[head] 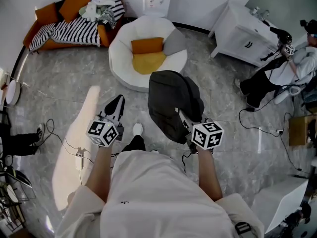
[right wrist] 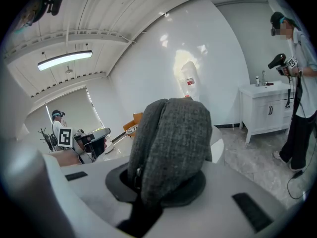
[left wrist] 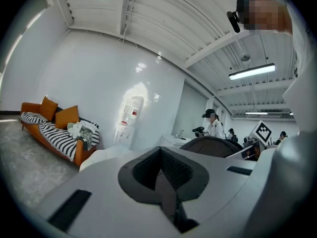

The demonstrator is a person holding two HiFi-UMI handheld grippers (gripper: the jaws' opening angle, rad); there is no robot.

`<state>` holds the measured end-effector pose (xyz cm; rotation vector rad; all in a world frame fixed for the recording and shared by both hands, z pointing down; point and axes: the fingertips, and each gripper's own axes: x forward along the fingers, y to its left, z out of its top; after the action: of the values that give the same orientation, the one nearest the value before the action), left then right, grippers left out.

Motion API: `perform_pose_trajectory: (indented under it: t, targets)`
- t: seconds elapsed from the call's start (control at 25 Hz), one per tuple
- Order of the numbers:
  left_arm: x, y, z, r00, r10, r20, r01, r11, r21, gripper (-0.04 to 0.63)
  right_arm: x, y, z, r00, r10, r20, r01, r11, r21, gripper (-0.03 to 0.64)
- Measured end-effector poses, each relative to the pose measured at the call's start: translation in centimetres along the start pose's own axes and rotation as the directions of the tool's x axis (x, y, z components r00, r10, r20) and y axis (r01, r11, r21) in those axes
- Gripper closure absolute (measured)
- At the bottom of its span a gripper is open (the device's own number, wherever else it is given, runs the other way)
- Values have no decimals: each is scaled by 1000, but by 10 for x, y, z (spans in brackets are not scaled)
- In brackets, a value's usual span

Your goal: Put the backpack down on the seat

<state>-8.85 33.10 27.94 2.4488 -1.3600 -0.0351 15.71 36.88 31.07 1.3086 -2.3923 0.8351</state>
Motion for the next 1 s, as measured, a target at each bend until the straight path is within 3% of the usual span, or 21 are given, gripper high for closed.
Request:
perform_pose_trajectory:
  t: [0.84,1.0]
  targets:
    - [104,111,47,994,-106,-29,105,994,-24,586,121,-11,85,999,-51,-3,51,998,21,540]
    - [110,140,48,995,-95,-34,94,995,-32,586,143,-11,98,998,-59,-2,59,998,25,540]
